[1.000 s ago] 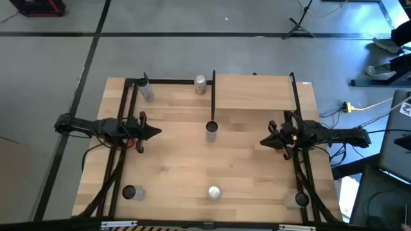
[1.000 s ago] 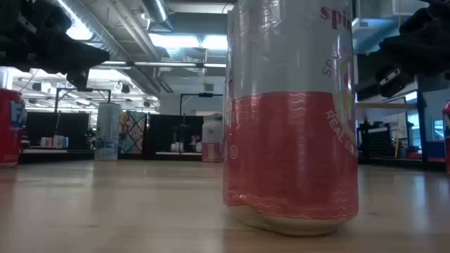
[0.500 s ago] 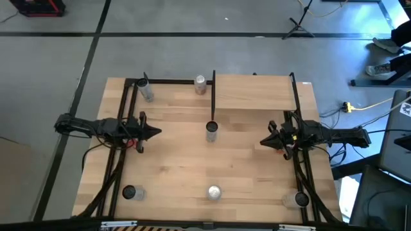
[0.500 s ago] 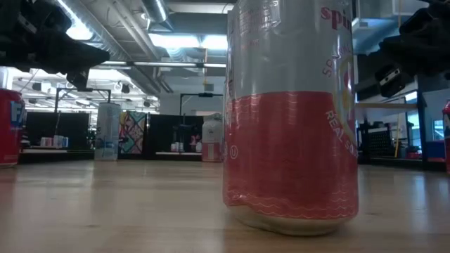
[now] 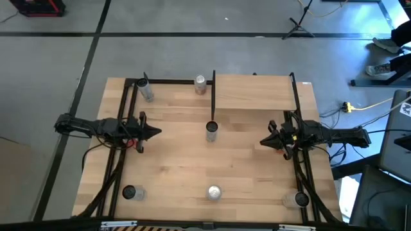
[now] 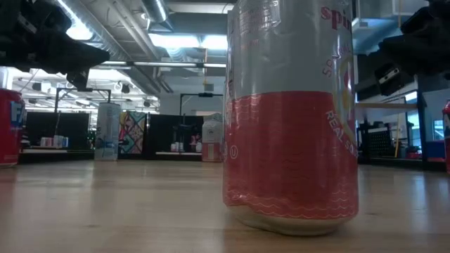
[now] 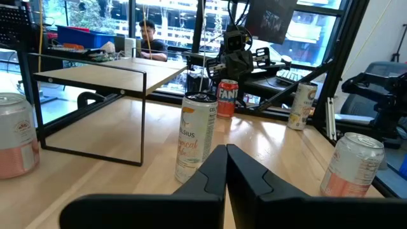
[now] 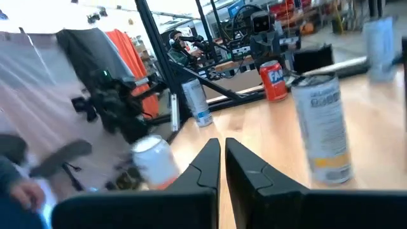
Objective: Place canned beverage on shelf
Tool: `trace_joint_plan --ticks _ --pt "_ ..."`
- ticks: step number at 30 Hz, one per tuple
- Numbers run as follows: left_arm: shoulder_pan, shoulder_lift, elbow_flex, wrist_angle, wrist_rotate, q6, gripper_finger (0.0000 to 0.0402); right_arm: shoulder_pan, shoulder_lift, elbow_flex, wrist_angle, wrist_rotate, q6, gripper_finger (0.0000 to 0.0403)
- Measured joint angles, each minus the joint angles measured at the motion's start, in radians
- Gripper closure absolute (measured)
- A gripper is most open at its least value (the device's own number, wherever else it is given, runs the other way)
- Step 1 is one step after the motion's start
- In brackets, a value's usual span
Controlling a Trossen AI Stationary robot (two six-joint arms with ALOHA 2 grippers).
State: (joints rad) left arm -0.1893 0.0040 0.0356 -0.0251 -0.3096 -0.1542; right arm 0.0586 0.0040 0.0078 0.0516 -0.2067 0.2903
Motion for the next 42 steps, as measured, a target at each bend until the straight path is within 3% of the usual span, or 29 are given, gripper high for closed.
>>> trace_joint_plan --ticks 3,5,17,20,25,28,31,37,42 --pt "0.000 0.000 0.000 0.000 0.000 0.000 0.0398 0.000 0.000 -0.001 -0.007 0.085 -0.222 0.0386" --pt "0.000 0.000 0.000 0.000 0.000 0.000 0.0398 0.000 0.000 -0.001 -0.011 0.132 -0.286 0.0386" --pt "0.000 0.000 0.000 0.000 0.000 0.000 0.0398 0.000 0.000 -0.001 0.024 0.174 -0.293 0.0386" --pt "0.000 0.000 0.000 0.000 0.000 0.001 0.0398 0.000 0.000 -0.001 0.106 0.234 -0.170 0.0386" --pt "0.001 0.000 0.000 0.028 -0.077 0.053 0.0398 0.000 0.000 -0.001 0.221 0.463 0.195 0.0386" --pt "0.001 0.000 0.000 0.113 -0.077 -0.014 0.0398 0.000 0.000 -0.001 0.238 0.618 0.425 0.0386" --pt "0.001 0.000 0.000 0.234 -0.188 -0.037 0.0398 0.000 0.000 -0.001 0.239 0.745 0.610 0.0386" --pt "0.001 0.000 0.000 0.412 -0.415 0.016 0.0398 0.000 0.000 -0.001 0.285 0.980 0.701 0.0386" --pt "0.001 0.000 0.000 0.470 -0.519 0.028 0.0398 0.000 0.031 0.081 0.321 0.961 0.561 0.0386"
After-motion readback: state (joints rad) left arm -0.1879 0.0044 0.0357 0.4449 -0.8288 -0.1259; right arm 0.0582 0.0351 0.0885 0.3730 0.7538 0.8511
